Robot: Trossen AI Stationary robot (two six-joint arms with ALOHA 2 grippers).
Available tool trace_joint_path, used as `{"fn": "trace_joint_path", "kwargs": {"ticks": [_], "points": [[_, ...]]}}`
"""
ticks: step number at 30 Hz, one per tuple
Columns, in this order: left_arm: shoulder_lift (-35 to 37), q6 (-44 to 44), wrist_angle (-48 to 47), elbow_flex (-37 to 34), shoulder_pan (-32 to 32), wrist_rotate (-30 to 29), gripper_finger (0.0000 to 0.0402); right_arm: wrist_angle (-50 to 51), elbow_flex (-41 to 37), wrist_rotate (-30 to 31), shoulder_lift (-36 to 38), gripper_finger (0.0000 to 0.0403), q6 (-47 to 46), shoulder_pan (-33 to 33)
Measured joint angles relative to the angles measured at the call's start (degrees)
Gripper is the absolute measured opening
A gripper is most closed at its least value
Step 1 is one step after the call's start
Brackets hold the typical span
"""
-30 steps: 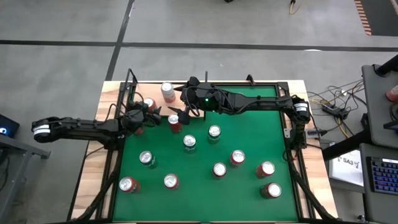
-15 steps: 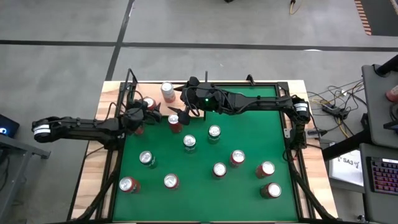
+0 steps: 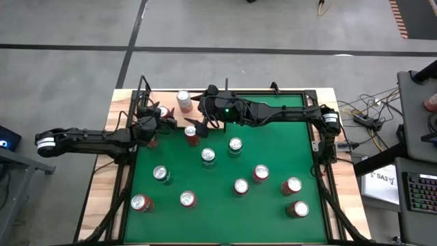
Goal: Place canned beverage on shelf
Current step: Put the red soda can on the shelf
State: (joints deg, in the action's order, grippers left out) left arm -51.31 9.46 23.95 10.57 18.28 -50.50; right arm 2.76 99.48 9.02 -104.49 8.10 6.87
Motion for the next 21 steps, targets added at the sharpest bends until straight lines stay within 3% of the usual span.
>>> {"fn": "trace_joint_path", "kwargs": {"ticks": [11, 21], "points": [[1.4, 0.0, 1.9, 0.0, -0.1, 0.5, 0.0345, 0.0, 0.1, 0.0, 0.0, 0.0378, 0.0, 0.0], [7.1, -4.2, 2.5, 0.7, -0.2, 2.6, 0.0345, -1.3, 0.2, 0.0, 0.1, 0.0378, 1.2, 0.0]]}}
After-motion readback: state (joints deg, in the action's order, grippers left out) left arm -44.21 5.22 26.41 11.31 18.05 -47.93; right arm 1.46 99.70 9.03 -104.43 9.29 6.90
